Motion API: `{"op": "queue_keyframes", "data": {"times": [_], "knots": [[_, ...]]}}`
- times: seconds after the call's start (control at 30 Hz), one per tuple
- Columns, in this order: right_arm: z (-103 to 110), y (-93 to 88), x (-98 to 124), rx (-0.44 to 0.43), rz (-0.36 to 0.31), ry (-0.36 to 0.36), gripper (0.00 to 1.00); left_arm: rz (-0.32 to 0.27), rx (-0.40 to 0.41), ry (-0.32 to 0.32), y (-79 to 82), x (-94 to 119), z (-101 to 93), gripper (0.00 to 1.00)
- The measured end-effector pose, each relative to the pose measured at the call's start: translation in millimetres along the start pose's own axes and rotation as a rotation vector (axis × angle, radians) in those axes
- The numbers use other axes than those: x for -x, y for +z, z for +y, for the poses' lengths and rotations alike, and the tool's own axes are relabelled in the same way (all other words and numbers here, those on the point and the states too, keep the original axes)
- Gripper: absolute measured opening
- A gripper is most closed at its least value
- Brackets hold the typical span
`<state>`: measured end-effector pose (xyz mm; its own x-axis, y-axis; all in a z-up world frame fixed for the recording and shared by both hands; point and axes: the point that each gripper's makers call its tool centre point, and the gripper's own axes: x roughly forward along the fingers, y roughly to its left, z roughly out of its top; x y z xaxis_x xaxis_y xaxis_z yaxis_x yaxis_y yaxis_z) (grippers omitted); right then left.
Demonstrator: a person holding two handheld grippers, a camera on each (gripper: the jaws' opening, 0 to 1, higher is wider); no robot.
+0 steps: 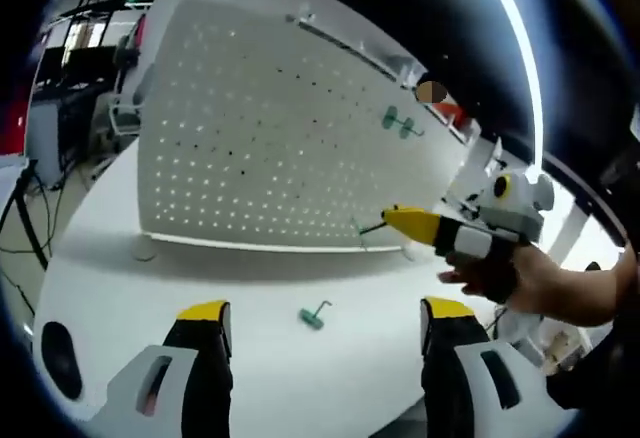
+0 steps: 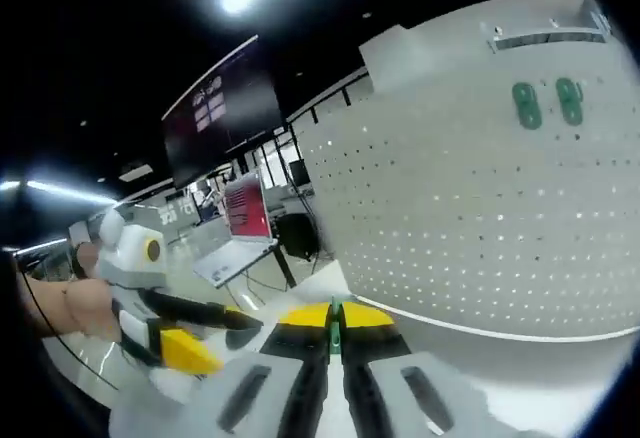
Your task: Insert the hook assembly into the mounting plate slot until the hook locks in place.
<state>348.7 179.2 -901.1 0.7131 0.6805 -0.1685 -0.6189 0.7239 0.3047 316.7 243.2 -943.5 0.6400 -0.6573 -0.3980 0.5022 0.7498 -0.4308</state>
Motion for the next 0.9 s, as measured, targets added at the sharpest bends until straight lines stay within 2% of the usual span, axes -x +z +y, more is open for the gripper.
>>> {"op": "queue_keyframes", "data": {"times": [0.27, 0.37, 0.47, 0.6, 0.7, 0.9], "knots": [[34, -6.5, -4, -0.082, -0.027, 0.036, 0.0, -0.03, 0.026, -0.006, 3.6, 4, -2.2, 0.66], [45, -5.5, -6, -0.061, -0.031, 0.049, 0.0, -0.04, 0.034, -0.005, 4.8, 6, -1.7, 0.62], [52, -2.4, -7, -0.081, -0.047, 0.058, 0.0, -0.06, 0.058, -0.008, 7.8, 8, -1.5, 0.57], [64, -0.4, -8, -0.075, -0.063, 0.073, 0.0, -0.083, 0.093, -0.035, 10.7, 10, -4.8, 0.45], [70, -0.9, -10, -0.072, -0.066, 0.079, 0.0, -0.103, 0.111, -0.044, 13.7, 11, -6.4, 0.41], [76, 2.8, -11, -0.063, -0.09, 0.086, 0.0, -0.118, 0.102, -0.053, 17.4, 13, -9.4, 0.28]]}}
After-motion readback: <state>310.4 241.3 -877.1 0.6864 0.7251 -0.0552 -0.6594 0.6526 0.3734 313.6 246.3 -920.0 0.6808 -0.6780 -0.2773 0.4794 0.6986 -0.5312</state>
